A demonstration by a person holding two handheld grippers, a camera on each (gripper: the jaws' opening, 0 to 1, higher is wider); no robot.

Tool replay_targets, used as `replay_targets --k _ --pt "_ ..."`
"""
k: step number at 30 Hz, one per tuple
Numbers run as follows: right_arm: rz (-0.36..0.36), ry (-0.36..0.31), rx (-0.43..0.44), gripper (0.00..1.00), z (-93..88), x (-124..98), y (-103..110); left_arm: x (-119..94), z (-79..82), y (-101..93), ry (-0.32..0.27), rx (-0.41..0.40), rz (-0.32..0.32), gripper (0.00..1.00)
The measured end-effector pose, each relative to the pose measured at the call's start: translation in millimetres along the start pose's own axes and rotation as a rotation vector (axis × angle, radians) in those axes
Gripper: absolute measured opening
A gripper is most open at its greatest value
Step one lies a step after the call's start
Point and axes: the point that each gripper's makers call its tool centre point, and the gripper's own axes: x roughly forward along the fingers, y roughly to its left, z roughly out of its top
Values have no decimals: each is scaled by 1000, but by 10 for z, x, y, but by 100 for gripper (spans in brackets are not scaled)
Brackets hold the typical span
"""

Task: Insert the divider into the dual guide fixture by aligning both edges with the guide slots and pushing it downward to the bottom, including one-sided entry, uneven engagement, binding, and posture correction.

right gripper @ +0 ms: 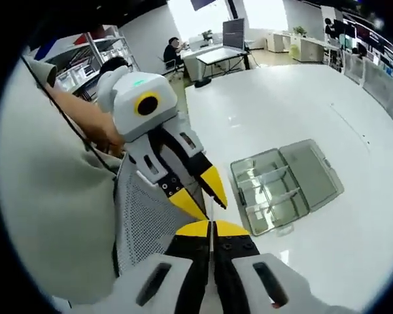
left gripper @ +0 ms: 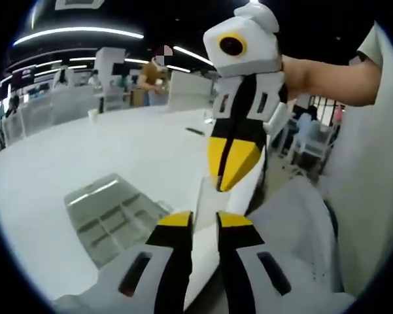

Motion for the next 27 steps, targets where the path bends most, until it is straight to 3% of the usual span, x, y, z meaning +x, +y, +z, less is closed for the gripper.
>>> replay_targets --k 2,11,27 --pt "4 -3 44 0 16 5 2 10 -10 -14 5 7 -1 14" --pt "4 -5 72 0 60 26 12 14 6 -54 4 18 -2 19" --pt "-34 28 7 0 90 9 -74 27 25 -71 -5 5 0 32"
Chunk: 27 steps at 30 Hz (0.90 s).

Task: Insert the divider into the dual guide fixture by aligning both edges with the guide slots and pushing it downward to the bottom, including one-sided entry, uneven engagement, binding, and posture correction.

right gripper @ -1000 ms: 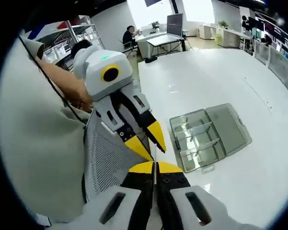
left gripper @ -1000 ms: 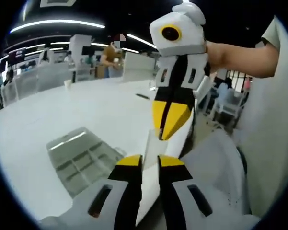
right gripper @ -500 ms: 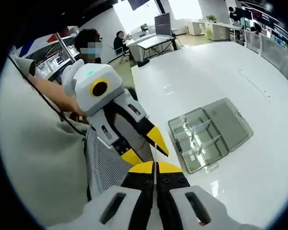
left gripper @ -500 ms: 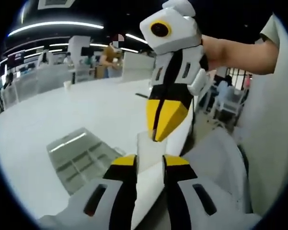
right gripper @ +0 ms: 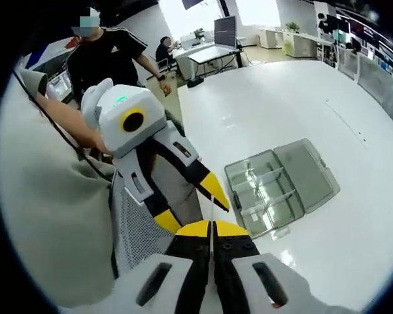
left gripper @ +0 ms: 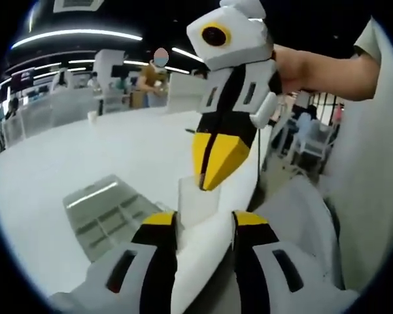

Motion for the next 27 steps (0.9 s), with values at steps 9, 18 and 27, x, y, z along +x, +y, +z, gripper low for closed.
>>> replay_targets --k 9,18,27 --pt "-19 38 -51 0 -36 11 -76 -1 1 48 -8 -29 12 38" --pt "-45 67 -91 0 -42 20 -208 8 3 119 -15 -62 28 50" --pt "-74 98 -154 0 -57 38 -371 13 -11 182 -17 -81 34 57"
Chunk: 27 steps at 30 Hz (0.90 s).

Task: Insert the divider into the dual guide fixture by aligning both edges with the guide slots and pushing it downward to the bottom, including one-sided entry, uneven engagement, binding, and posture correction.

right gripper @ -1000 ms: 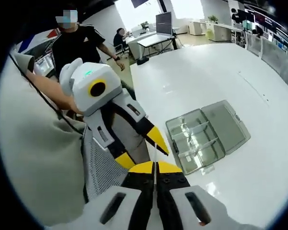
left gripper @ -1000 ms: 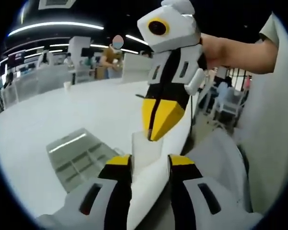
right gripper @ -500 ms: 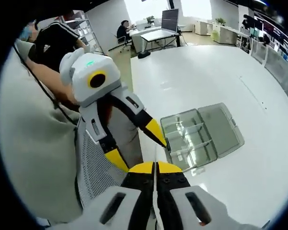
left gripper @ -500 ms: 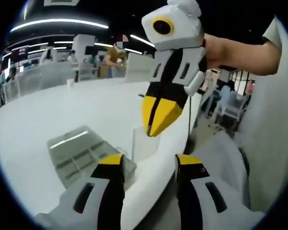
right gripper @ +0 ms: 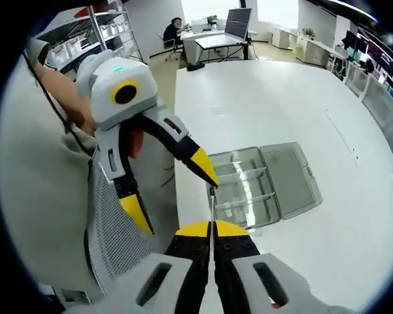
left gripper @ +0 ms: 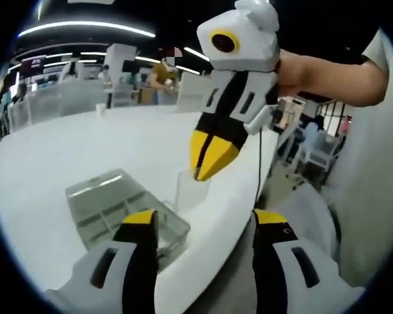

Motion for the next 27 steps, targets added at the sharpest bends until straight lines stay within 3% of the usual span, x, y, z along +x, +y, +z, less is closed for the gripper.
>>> replay_targets --k 27 --pt "-22 33 -130 0 -11 142 -287 -5 0 137 -7 -31 37 70"
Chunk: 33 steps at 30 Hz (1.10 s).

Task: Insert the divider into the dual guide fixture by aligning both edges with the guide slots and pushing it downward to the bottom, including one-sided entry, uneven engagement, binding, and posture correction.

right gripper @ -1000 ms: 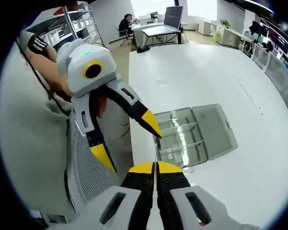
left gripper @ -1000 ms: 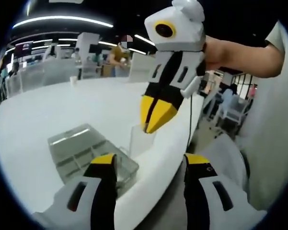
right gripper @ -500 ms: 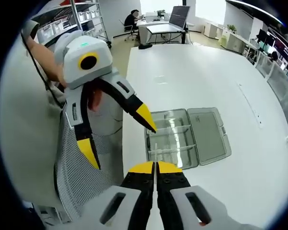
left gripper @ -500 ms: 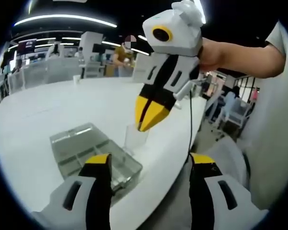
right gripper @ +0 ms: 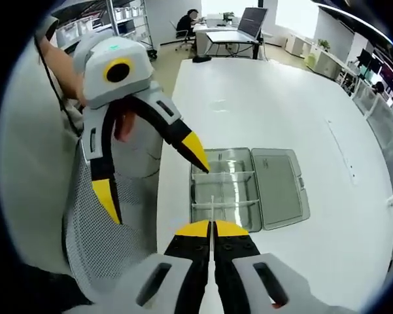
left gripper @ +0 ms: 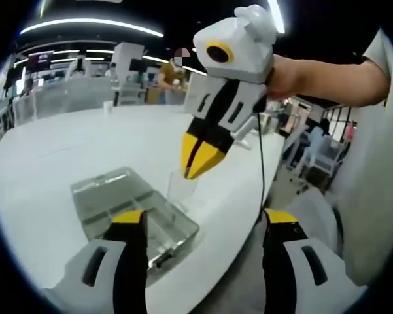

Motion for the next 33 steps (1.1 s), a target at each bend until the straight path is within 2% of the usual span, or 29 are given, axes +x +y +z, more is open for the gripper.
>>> replay_targets --k 8,33 --pt "4 5 -15 0 -3 50 -52 -3 -45 29 19 -7 17 75" --pt "18 19 -34 0 -40 195 -115 11 -83 112 27 -29 34 79"
